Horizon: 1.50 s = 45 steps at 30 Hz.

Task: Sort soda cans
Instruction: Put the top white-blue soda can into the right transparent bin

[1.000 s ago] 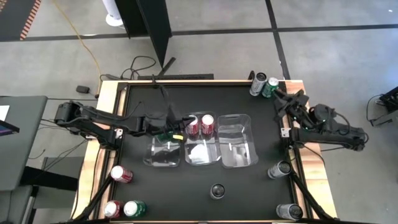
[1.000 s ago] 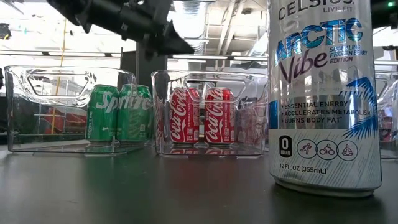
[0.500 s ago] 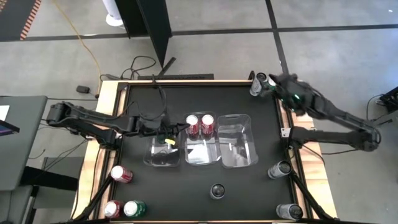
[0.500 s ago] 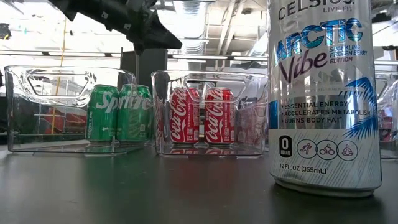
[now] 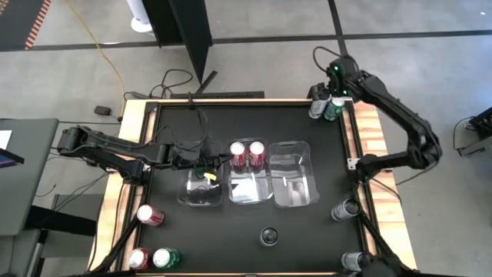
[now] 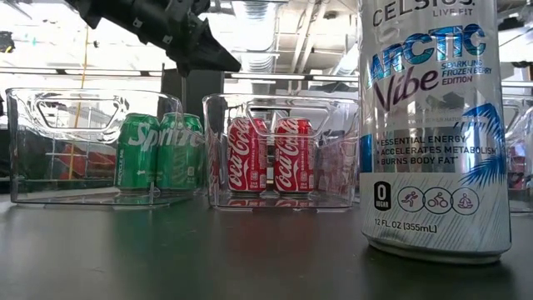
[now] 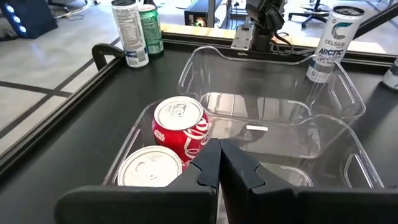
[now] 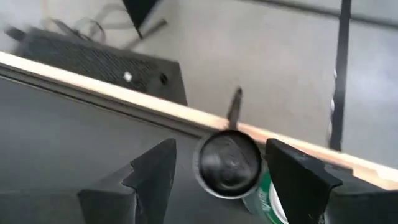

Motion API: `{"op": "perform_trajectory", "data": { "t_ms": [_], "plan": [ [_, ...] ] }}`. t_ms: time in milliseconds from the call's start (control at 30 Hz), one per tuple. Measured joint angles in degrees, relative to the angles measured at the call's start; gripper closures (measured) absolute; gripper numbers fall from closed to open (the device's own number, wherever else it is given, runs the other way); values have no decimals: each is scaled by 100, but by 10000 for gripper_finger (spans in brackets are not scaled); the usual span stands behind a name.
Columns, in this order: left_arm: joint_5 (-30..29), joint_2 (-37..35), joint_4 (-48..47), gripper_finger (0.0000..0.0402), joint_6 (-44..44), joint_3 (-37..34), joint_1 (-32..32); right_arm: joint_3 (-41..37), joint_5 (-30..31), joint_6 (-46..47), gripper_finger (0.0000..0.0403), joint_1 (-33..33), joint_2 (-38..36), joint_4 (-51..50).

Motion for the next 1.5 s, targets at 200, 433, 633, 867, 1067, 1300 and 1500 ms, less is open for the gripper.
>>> {"op": "perform_trajectory", "data": {
  "t_ms": [200,433,633,867,1067,1300,1500],
  "plan": [
    [0,0,-9,401,-105,0,-51,76,-81,-6,135,-72,482,-71],
    [2,0,-5,401,-125,0,-92,112,-314,-19,135,-40,799,-94],
    [26,0,-31,401,-136,0,-92,127,-255,-63,131,-24,740,62],
    [38,0,-38,401,-136,0,-92,129,59,-61,89,-81,721,-183],
    [42,0,-38,401,-160,0,-92,129,142,-28,50,-76,786,-252],
    [46,0,-38,401,-178,0,-129,114,179,119,39,-118,1108,-283],
    [46,0,-38,401,-179,0,-149,126,302,129,45,-107,1506,-256]
  ]
}}
